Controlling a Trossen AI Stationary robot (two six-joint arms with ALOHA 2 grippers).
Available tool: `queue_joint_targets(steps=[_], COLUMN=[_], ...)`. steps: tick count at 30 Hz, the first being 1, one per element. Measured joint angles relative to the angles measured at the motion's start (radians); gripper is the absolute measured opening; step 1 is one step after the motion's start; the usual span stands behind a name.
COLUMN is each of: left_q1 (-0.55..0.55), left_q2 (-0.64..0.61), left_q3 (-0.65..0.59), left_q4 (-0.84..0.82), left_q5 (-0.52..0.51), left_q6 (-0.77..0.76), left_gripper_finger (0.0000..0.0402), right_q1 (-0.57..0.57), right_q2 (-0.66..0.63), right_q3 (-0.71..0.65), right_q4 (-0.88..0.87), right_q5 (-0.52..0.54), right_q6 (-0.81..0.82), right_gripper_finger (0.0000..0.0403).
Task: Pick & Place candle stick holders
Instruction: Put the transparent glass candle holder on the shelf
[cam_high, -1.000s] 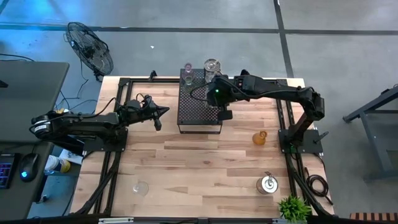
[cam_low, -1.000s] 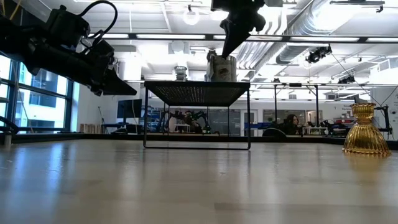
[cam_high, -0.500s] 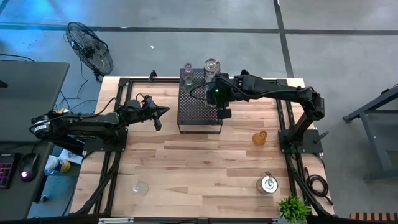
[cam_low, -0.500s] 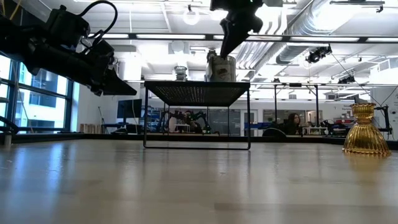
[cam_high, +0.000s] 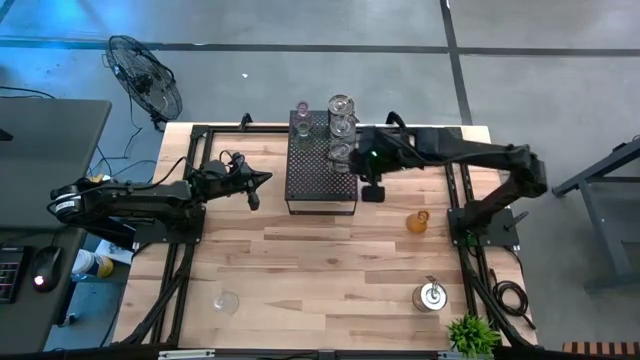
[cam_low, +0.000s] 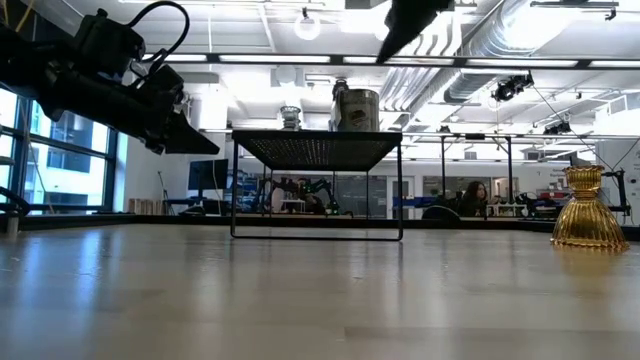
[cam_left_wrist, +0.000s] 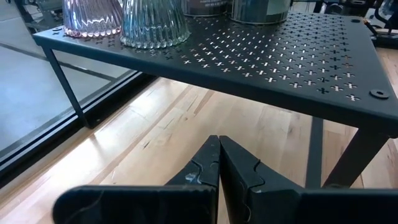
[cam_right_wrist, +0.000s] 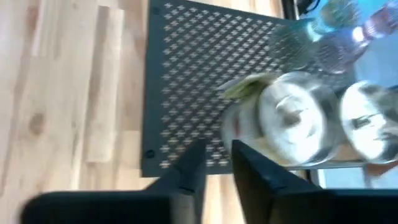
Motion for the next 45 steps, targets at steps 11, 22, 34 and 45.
queue_joint_targets(steps=[11,22,34,45], left_q1=[0.0,-0.259,-0.686,-0.962], left_q2=[0.0,0.004,0.165,0.477], left_q3=[0.007,0.41,0.855,1.171], left_q4=[-0.003,-0.733,-1.412,-1.737], left_q5=[0.062,-0.026,-0.104,0.132], left_q6=[-0.009,0.056,-0.315,-0.906], left_gripper_finger=[0.0,0.0,0.0,0.0084], right_q1=[0.09,0.102,0.107,0.123], right_q2=[-0.403,-0.462,-0.461,-0.461], right_q3=[-0.792,-1.22,-1.356,-1.433], right_q4=[0.882,1.596,1.803,1.963], right_q5=[0.001,0.021,-0.048,-0.075], right_q6=[0.155,0.136,0.147,0.105], right_gripper_finger=[0.0019,0.0002,0.0002,0.0002])
